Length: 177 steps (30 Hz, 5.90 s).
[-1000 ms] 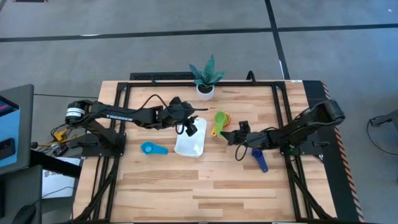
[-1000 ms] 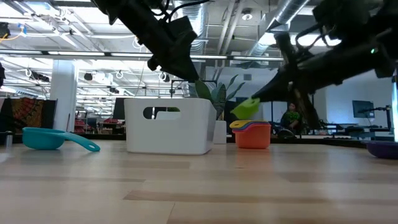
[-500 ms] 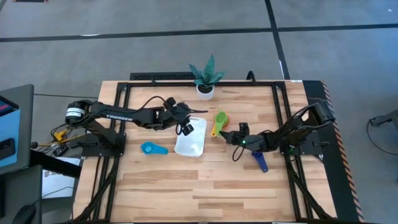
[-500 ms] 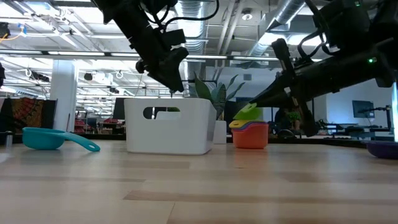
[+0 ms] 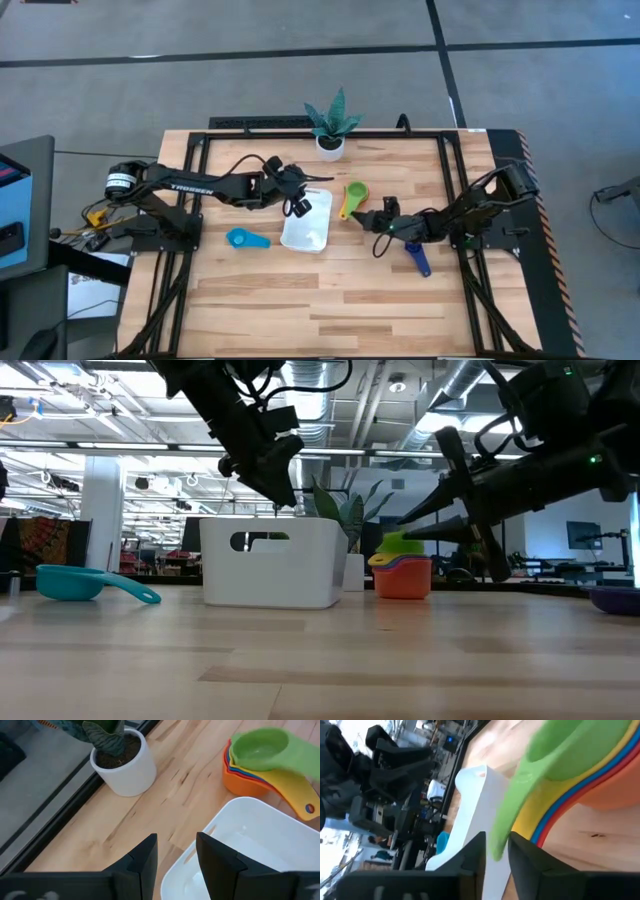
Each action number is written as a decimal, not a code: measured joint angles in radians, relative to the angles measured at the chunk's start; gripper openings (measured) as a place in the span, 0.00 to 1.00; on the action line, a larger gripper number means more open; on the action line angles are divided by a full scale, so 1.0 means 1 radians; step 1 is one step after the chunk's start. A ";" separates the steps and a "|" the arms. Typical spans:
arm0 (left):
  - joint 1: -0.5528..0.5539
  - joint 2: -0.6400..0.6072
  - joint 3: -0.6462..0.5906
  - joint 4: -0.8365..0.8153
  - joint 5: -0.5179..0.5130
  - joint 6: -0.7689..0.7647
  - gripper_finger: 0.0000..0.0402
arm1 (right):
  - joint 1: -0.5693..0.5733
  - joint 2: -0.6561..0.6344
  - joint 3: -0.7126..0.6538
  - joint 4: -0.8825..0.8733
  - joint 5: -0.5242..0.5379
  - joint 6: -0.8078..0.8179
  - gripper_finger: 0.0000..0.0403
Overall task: Nest measuring cups in basket
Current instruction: Stack the light green measuring cup on top of the yellow measuring cup, then stack the light blue measuring cup on top of the light green measuring cup
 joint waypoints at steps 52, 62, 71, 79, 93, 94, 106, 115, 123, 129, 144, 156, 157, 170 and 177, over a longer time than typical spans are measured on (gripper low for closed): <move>-0.305 -0.371 -0.326 -0.740 0.162 -0.853 0.31 | 0.099 -0.394 0.016 -0.383 -0.089 -0.620 0.21; -0.305 -0.371 -0.326 -0.739 0.277 -0.711 0.31 | 0.099 -0.394 0.016 -0.397 -0.090 -0.625 0.21; -0.306 -0.371 -0.326 -0.737 0.310 -0.655 0.31 | 0.101 -0.394 0.016 -0.402 -0.091 -0.631 0.21; -0.287 -0.370 -0.423 -0.681 0.310 -0.676 0.31 | 0.106 -0.394 0.016 -0.403 -0.099 -0.632 0.21; -0.288 -0.370 -0.418 -0.677 0.334 -0.562 0.02 | 0.107 -0.394 0.016 -0.401 -0.098 -0.625 0.21; -0.293 -0.370 -0.407 -0.677 0.344 -0.538 0.02 | 0.107 -0.394 0.016 -0.401 -0.099 -0.625 0.21; -0.426 -0.370 -0.096 -0.627 0.345 -0.118 0.00 | 0.107 -0.326 0.073 -0.275 -0.215 -0.657 0.29; -0.379 -0.327 -0.016 -0.313 0.248 0.122 0.00 | 0.106 -0.106 0.321 -0.296 -0.348 -0.732 0.40; -0.350 -0.181 0.078 -0.291 0.141 0.275 0.00 | 0.068 -0.064 0.490 -0.537 -0.435 -0.739 0.39; -0.346 -0.080 0.142 -0.267 0.103 0.367 0.00 | 0.058 -0.064 0.536 -0.618 -0.459 -0.779 0.35; -0.314 -0.026 0.177 -0.196 0.076 0.444 0.00 | 0.033 -0.065 0.543 -0.702 -0.512 -0.782 0.31; -0.312 -0.027 0.175 -0.183 0.012 0.438 0.00 | 0.042 -0.065 0.541 -0.705 -0.453 -0.629 0.03; -0.311 -0.027 0.175 -0.173 0.006 0.435 0.00 | 0.046 -0.065 0.541 -0.700 -0.427 -0.608 0.04; -0.310 -0.082 0.139 -0.320 -0.255 0.223 0.33 | 0.042 -0.084 0.225 -0.065 -0.293 -0.460 0.03; -0.311 -0.208 -0.022 -0.216 -0.256 0.141 0.41 | 0.074 -0.083 0.013 0.237 -0.093 -0.388 0.02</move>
